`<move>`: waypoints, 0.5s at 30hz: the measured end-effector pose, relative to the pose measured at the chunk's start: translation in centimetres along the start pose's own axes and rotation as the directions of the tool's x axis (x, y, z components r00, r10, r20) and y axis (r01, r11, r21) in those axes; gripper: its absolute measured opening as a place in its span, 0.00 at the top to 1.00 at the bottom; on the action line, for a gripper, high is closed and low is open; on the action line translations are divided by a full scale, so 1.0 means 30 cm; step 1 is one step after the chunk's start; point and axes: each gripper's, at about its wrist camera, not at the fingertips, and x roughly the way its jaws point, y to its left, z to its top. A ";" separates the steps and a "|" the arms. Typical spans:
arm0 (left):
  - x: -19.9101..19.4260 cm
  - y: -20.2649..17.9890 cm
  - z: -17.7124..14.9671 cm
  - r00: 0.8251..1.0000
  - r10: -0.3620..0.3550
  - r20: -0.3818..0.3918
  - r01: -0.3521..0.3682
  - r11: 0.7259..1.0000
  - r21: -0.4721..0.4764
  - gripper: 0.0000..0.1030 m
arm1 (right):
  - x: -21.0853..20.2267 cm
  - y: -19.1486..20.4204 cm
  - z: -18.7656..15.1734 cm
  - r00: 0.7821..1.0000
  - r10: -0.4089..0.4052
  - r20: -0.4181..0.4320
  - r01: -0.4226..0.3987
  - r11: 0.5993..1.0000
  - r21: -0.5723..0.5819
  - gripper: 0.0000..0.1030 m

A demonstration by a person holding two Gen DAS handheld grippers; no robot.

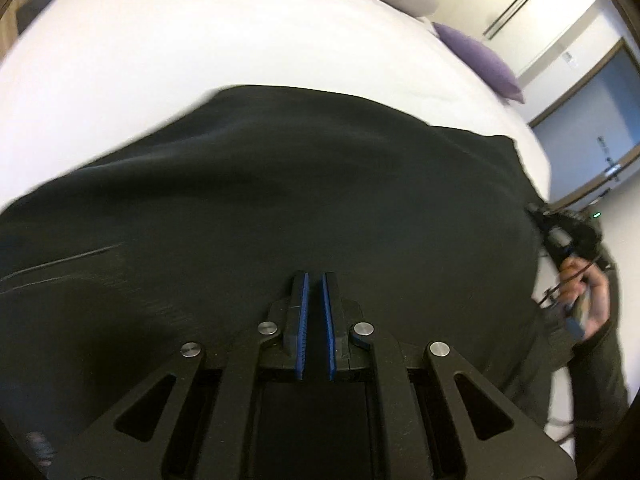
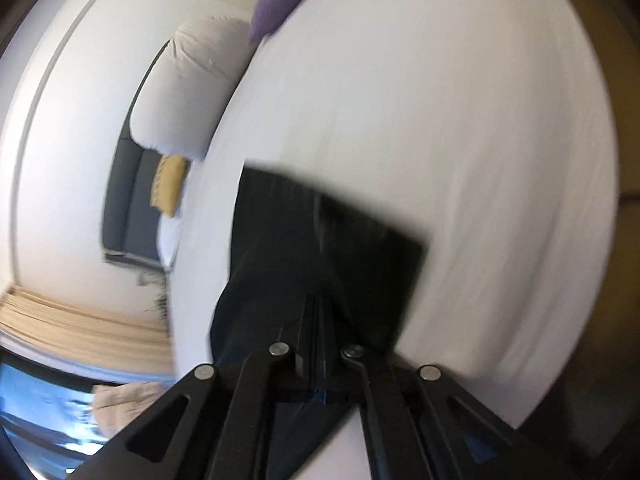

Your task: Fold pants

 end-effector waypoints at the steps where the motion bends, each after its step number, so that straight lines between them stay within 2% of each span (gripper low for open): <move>1: -0.026 0.039 -0.024 1.000 0.018 0.007 -0.018 1.000 -0.009 0.93 | -0.017 -0.004 0.023 1.000 -0.021 0.018 0.021 1.000 -0.013 1.00; 2: -0.047 0.070 -0.044 1.000 0.022 0.013 -0.021 0.999 -0.024 0.93 | 0.001 0.006 0.049 0.999 -0.030 0.025 0.030 0.999 -0.016 1.00; 3: -0.081 0.117 -0.074 1.000 -0.017 0.026 0.018 0.998 -0.052 0.93 | 0.006 0.036 0.033 0.999 -0.039 0.034 0.040 0.999 -0.025 1.00; 4: -0.110 0.147 -0.100 0.999 -0.019 0.032 0.021 0.997 -0.068 0.93 | -0.022 0.052 0.042 0.997 -0.062 0.054 0.064 0.996 -0.056 1.00; 5: -0.137 0.165 -0.124 0.999 0.016 0.040 -0.013 0.998 -0.068 0.93 | -0.042 0.047 0.049 0.994 -0.076 0.074 0.082 0.993 -0.080 0.99; 6: -0.171 0.187 -0.157 0.996 0.076 0.046 -0.073 0.995 -0.063 0.94 | -0.084 0.035 0.076 0.991 -0.089 0.097 0.099 0.990 -0.101 0.92; 8: -0.234 0.237 -0.208 0.994 0.089 0.059 -0.083 0.991 -0.101 0.94 | -0.120 0.043 0.076 0.989 -0.074 0.126 0.086 0.991 -0.100 0.63; 9: -0.270 0.251 -0.225 0.992 0.104 0.070 -0.095 0.988 -0.118 0.94 | -0.172 0.031 0.080 0.987 -0.061 0.148 0.077 0.992 -0.100 0.37; 10: -0.315 0.254 -0.243 0.986 0.145 0.083 -0.135 0.984 -0.115 0.93 | -0.208 0.048 0.059 0.983 -0.040 0.180 0.061 0.992 -0.111 0.23; 12: -0.369 0.250 -0.258 0.980 0.168 0.109 -0.157 0.982 -0.106 0.93 | -0.245 0.084 0.018 0.977 0.001 0.215 0.028 0.991 -0.132 0.22; 13: -0.383 0.235 -0.252 0.980 0.158 0.123 -0.145 0.983 -0.114 0.93 | -0.277 0.071 0.005 0.978 0.025 0.209 0.002 0.992 -0.128 0.22; 15: -0.393 0.217 -0.233 0.982 0.119 0.145 -0.101 0.987 -0.125 0.93 | -0.214 0.118 0.006 0.980 0.072 0.185 -0.059 0.995 -0.076 0.24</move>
